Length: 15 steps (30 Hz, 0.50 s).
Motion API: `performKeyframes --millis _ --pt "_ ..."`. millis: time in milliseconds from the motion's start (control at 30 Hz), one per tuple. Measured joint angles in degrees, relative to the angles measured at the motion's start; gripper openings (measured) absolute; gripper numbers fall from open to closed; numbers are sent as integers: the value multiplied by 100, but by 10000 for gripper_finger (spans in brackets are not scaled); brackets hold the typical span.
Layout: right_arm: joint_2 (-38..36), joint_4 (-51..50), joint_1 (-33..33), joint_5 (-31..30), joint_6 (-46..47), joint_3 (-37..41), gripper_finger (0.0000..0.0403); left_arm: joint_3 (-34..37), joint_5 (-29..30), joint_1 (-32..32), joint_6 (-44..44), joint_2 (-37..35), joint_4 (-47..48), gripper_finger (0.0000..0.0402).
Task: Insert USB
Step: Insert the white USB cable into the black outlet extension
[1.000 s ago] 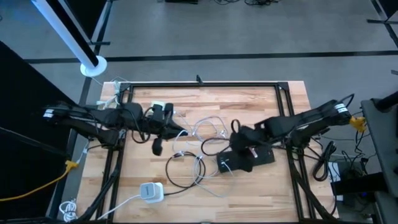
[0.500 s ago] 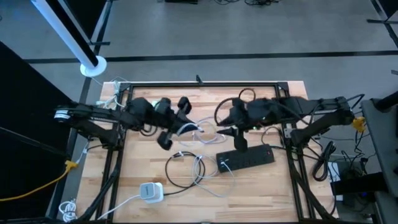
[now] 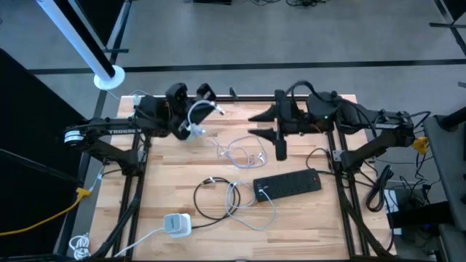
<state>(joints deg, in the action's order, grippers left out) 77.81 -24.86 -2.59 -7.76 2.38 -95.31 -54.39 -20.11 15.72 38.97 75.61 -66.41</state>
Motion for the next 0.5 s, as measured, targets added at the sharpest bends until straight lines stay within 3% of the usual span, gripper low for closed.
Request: performKeyframes --millis 233,500 --pt "29 169 406 -53 451 0 114 0 721 106 556 -2 -10 0" --pt "16 246 586 40 423 0 102 0 807 106 257 0 434 0"
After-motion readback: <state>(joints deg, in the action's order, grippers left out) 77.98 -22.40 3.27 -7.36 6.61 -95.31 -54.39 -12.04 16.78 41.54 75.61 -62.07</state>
